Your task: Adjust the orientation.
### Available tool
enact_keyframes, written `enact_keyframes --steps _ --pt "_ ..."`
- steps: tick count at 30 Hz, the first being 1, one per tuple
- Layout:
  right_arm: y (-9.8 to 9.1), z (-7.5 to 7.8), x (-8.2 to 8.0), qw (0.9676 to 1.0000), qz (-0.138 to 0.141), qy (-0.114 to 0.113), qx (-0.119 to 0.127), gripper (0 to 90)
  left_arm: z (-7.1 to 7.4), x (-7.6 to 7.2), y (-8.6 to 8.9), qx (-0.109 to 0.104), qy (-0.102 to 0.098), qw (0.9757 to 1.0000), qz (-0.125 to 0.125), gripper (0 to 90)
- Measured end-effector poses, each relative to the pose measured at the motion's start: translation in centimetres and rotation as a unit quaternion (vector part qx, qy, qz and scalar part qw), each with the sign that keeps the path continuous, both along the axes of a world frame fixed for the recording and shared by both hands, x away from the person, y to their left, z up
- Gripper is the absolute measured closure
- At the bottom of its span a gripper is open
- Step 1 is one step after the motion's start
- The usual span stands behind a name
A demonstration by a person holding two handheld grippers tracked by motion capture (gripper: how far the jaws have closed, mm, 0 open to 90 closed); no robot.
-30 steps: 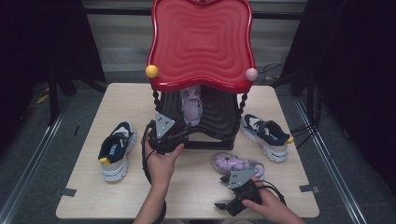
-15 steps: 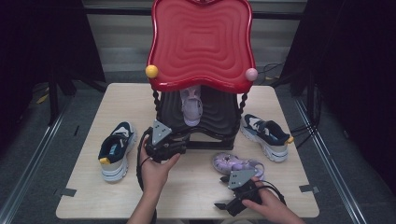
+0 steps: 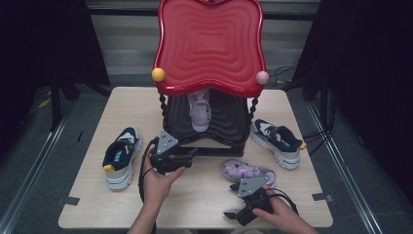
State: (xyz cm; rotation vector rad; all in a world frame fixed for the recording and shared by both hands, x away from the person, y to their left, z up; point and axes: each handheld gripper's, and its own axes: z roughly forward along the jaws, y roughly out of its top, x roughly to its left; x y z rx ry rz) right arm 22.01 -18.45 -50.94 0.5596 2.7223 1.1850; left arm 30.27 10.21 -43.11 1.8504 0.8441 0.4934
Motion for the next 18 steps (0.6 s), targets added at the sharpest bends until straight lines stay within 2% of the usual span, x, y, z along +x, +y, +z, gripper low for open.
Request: enact_keyframes --steps 4,12,18 --pt "0.0 0.0 0.0 1.0 0.0 0.001 0.0 9.9 -0.4 -0.2 0.4 0.003 0.005 0.9999 -0.01 24.3" --pt "0.0 0.0 0.0 1.0 -0.001 0.0 -0.001 9.9 -0.9 -0.3 0.9 0.013 0.011 0.9998 -0.014 24.1" --pt "0.0 0.0 -0.1 1.0 -0.005 0.0 0.0 9.9 -1.6 -0.5 1.1 0.032 0.019 0.9989 -0.029 24.0"
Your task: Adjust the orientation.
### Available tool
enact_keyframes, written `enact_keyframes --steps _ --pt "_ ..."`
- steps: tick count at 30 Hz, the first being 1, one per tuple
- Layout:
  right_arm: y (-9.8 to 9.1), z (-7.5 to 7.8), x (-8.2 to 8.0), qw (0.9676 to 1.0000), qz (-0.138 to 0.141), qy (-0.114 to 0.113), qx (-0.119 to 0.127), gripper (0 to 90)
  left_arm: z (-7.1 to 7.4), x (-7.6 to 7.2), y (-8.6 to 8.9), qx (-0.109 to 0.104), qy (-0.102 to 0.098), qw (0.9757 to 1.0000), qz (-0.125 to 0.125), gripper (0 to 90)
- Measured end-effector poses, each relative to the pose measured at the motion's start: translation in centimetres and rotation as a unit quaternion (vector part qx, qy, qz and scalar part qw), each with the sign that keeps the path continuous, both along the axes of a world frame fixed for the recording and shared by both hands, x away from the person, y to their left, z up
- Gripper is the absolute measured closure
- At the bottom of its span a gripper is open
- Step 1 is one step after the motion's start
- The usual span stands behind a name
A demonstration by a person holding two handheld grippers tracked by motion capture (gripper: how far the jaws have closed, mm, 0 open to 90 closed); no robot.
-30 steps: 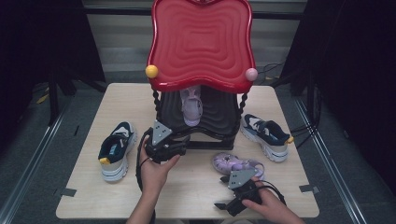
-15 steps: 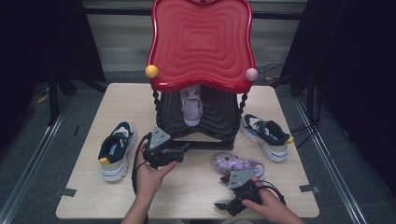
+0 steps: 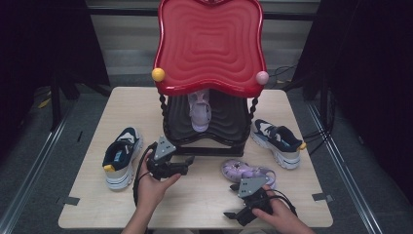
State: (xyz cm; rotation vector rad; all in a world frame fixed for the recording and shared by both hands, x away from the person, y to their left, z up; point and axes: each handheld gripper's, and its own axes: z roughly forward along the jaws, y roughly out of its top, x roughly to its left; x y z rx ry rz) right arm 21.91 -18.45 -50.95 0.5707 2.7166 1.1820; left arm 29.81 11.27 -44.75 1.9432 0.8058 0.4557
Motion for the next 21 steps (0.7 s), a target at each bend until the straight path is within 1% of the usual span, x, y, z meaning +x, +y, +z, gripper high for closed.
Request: enact_keyframes --steps 2,3,4,6,7,8,9,11,12,17,18,19,21 --pt "0.0 0.0 0.0 1.0 0.0 0.0 0.0 9.9 -0.3 -0.1 0.0 -0.002 0.002 1.0 -0.007 23.9" --pt "0.0 0.0 0.0 1.0 0.0 0.0 0.0 9.9 -0.4 -0.2 0.0 0.0 0.006 0.9999 -0.011 23.8" --pt "0.0 0.0 0.0 1.0 -0.001 0.0 0.0 9.9 -0.8 -0.2 0.1 -0.007 0.009 0.9998 -0.013 23.6" --pt "0.0 0.0 0.0 1.0 -0.001 0.0 0.0 9.9 -1.0 -0.2 0.1 -0.01 0.013 0.9997 -0.015 23.6" --pt "0.0 0.0 0.0 1.0 0.0 0.0 0.0 9.9 -1.3 -0.3 0.1 -0.006 0.016 0.9997 -0.015 23.6" --pt "0.0 0.0 0.0 1.0 -0.001 0.0 0.0 9.9 -1.5 -0.3 0.1 0.004 0.013 0.9998 -0.017 23.5" --pt "0.0 0.0 0.0 1.0 -0.001 0.0 0.0 9.9 -1.7 -0.3 0.1 0.007 0.013 0.9997 -0.021 23.5" --pt "0.0 0.0 0.0 1.0 -0.001 0.0 0.0 9.9 -2.0 -0.4 0.1 0.01 0.019 0.9993 -0.029 23.4" --pt "0.0 0.0 0.0 1.0 -0.001 0.0 0.0 9.9 -2.2 -0.4 0.1 0.012 0.017 0.9992 -0.035 23.4" --pt "0.0 0.0 0.0 1.0 -0.001 0.0 -0.001 9.9 -2.8 -0.5 0.3 0.02 0.033 0.9979 -0.051 23.3" --pt "0.0 0.0 0.0 1.0 -0.001 0.0 -0.001 9.9 -3.1 -0.6 0.4 0.022 0.038 0.9973 -0.059 23.3" --pt "0.0 0.0 0.0 1.0 -0.001 0.0 -0.001 9.9 -3.1 -0.6 0.4 0.022 0.038 0.9973 -0.059 23.3" --pt "0.0 0.0 0.0 1.0 -0.001 0.0 -0.001 9.9 -3.4 -0.7 0.6 0.029 0.04 0.9965 -0.067 23.3"
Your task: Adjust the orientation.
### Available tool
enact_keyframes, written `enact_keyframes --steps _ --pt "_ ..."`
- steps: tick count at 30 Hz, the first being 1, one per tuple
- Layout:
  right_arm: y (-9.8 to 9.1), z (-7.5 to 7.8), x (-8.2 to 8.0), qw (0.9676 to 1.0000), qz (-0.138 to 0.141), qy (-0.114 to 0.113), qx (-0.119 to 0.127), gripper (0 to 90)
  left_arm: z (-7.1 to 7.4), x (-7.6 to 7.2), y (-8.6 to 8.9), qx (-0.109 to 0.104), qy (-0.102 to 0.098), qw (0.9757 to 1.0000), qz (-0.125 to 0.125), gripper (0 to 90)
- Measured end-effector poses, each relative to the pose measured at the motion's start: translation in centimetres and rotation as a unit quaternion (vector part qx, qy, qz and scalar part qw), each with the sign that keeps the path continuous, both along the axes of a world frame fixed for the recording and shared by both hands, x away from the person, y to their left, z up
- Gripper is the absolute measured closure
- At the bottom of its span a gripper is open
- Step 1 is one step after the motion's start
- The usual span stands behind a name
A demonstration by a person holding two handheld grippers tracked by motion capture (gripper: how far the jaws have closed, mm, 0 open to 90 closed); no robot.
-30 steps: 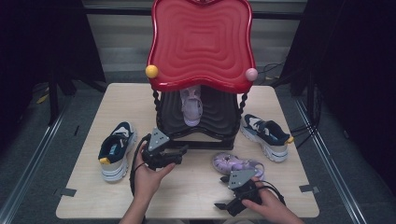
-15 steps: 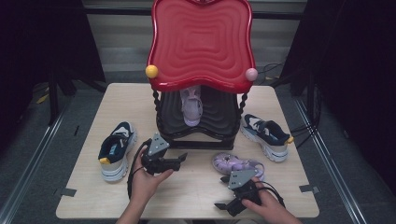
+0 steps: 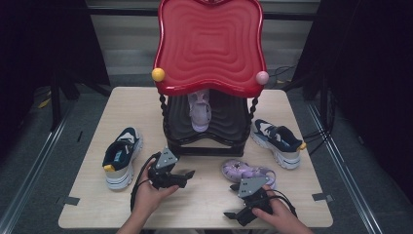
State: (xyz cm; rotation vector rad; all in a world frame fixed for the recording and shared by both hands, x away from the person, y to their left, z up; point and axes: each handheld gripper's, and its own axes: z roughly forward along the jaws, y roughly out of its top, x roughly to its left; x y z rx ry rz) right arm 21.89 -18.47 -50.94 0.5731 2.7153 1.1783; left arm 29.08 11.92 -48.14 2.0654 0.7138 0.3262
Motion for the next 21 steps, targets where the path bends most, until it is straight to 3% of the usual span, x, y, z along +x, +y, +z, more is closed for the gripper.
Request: enact_keyframes --steps 7,13,17,21 --pt "0.0 0.0 0.0 1.0 0.001 0.0 0.0 9.8 -0.8 -0.4 1.0 0.019 0.008 0.9997 -0.016 23.0" --pt "0.0 0.0 0.0 1.0 0.001 -0.001 0.0 9.8 -1.6 -0.6 1.7 0.019 0.021 0.9993 -0.024 23.0" --pt "0.0 0.0 0.0 1.0 0.001 -0.001 0.0 9.8 -2.1 -0.9 1.8 0.031 0.029 0.9982 -0.042 23.0" --pt "0.0 0.0 -0.1 1.0 0.001 -0.001 0.0 9.8 -2.3 -1.1 2.1 0.048 0.023 0.9975 -0.047 23.0"
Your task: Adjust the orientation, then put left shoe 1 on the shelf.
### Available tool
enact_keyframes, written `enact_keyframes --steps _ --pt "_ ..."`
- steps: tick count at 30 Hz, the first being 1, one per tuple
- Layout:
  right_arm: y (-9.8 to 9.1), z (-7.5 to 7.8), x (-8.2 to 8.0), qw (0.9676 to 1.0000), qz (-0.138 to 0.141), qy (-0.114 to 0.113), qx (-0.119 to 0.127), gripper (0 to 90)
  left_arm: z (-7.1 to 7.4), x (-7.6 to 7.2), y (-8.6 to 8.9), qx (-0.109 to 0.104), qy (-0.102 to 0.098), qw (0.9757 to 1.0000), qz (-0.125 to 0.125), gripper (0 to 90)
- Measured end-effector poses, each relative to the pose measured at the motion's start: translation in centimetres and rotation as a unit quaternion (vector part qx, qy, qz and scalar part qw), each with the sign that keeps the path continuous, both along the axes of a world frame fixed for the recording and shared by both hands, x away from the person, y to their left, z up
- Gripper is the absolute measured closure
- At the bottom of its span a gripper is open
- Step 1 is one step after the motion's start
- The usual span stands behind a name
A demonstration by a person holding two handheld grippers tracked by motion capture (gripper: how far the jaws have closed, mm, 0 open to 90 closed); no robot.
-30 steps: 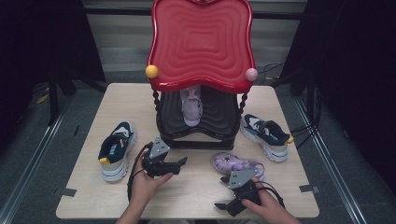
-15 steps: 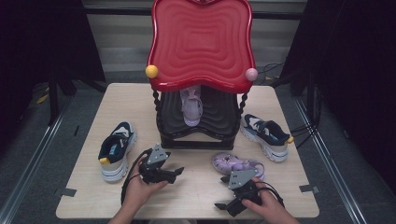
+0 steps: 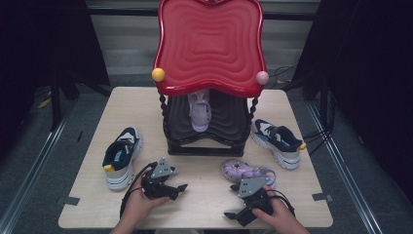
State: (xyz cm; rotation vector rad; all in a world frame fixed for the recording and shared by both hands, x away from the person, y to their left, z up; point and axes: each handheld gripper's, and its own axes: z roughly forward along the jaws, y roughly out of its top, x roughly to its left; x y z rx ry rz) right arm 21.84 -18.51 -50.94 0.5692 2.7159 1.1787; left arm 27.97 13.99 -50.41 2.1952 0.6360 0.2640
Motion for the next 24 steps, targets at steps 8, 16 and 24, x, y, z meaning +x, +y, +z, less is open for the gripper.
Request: enact_keyframes --steps 8,16,24 --pt "-0.02 0.0 -0.03 1.0 -0.001 0.0 0.0 9.9 -0.29 -0.08 0.07 0.018 0.006 0.9997 -0.013 22.8" --pt "-0.11 0.04 -0.1 0.9999 -0.011 0.003 0.002 11.3 -0.36 0.02 0.01 0.019 0.014 0.9996 -0.015 20.8" --pt "-0.41 0.62 0.18 0.9996 -0.011 0.024 0.007 13.7 -0.34 0.03 0.0 0.022 0.012 0.9996 -0.017 20.0"
